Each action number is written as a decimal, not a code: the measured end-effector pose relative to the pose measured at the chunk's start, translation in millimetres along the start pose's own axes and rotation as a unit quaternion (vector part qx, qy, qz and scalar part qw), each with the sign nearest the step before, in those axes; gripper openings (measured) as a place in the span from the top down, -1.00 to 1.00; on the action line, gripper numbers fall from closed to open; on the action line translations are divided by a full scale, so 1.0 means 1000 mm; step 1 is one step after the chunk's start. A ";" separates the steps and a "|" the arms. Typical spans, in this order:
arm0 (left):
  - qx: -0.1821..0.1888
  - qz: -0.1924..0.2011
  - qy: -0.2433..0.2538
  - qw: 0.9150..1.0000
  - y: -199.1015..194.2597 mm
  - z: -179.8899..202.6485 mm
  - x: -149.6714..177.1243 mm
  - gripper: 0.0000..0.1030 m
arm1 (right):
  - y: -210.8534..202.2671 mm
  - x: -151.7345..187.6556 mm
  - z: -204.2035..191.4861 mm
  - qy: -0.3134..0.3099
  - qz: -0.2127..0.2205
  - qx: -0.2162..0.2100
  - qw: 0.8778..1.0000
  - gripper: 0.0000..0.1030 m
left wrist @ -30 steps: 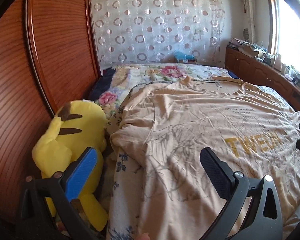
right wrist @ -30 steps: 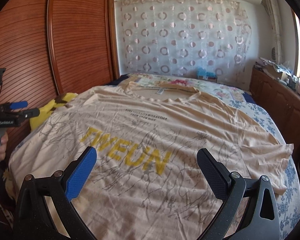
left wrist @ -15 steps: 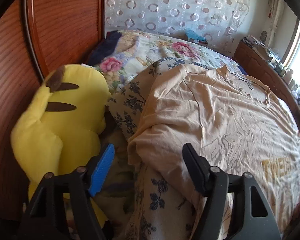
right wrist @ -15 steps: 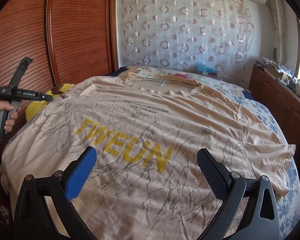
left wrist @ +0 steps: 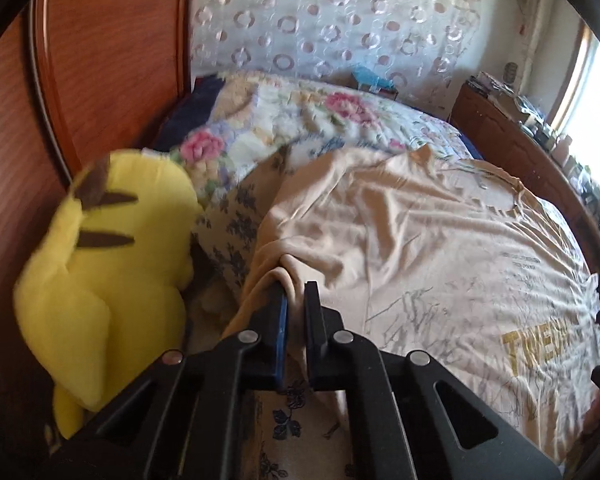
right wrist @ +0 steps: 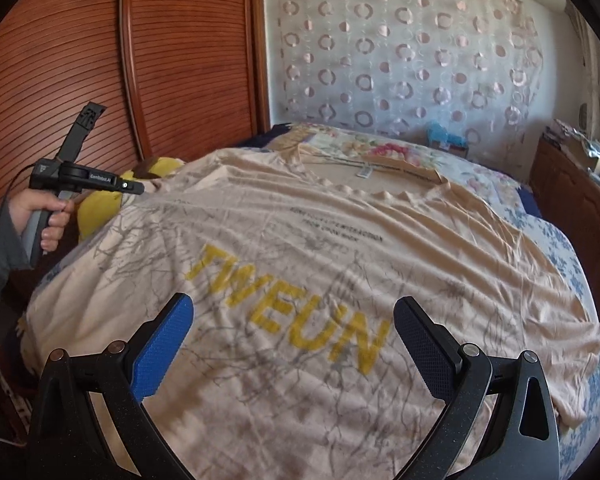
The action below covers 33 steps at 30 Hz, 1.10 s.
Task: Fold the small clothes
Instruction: 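Fold the held side edge inward over the shirt body and open the left gripper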
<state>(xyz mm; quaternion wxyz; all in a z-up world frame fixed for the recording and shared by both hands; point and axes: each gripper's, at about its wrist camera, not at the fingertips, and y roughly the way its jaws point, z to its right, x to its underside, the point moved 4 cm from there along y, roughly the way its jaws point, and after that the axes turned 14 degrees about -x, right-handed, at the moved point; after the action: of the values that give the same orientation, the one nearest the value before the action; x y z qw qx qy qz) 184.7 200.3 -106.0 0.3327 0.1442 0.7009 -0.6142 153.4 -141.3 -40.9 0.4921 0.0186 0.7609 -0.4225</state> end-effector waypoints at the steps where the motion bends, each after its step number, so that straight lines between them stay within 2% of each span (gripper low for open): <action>1: -0.003 0.013 0.008 1.000 -0.008 0.005 -0.003 0.93 | 0.003 -0.001 -0.001 -0.001 -0.001 -0.002 1.000 -0.98; 3: -0.006 0.044 0.029 0.999 -0.026 0.016 -0.011 0.93 | 0.008 -0.002 -0.002 -0.002 -0.006 -0.005 1.000 -0.98; 6: 0.018 0.068 0.060 0.996 -0.046 0.041 -0.019 0.93 | 0.011 -0.002 -0.001 -0.005 -0.009 -0.004 1.000 -0.98; 12: 0.037 0.077 0.128 0.988 -0.070 0.090 -0.015 0.89 | 0.007 -0.001 0.009 0.006 -0.008 0.000 1.000 -0.98; 14: 0.047 0.080 0.138 0.986 -0.079 0.097 -0.008 0.81 | 0.006 -0.002 0.012 0.009 -0.008 0.002 1.000 -0.98; 15: 0.049 0.081 0.140 0.986 -0.081 0.100 -0.008 0.69 | 0.005 -0.002 0.013 0.009 -0.009 0.003 1.000 -0.98; 18: 0.058 0.091 0.131 0.985 -0.098 0.094 -0.002 0.20 | 0.004 -0.006 0.015 0.005 -0.009 0.003 1.000 -0.98; 22: 0.043 0.106 0.113 0.987 -0.116 0.078 0.007 -0.12 | 0.005 -0.013 0.015 0.002 -0.009 -0.005 1.000 -0.98; 26: 0.034 0.112 0.085 0.989 -0.126 0.050 0.021 -0.13 | 0.019 -0.028 0.006 -0.012 -0.011 -0.031 0.999 -0.89; 28: 0.026 0.115 0.072 0.990 -0.129 0.037 0.031 -0.13 | 0.030 -0.039 -0.001 -0.023 -0.014 -0.049 0.998 -0.75; 33: 0.007 0.128 0.040 0.991 -0.130 0.013 0.045 -0.13 | 0.069 -0.070 -0.029 -0.057 -0.014 -0.092 0.994 -0.57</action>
<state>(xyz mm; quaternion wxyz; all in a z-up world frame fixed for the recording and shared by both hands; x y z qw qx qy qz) 75.6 152.5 -36.3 0.3794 0.2592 0.6847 -0.5657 198.6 -50.7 -25.7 0.5283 -0.0620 0.7675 -0.3578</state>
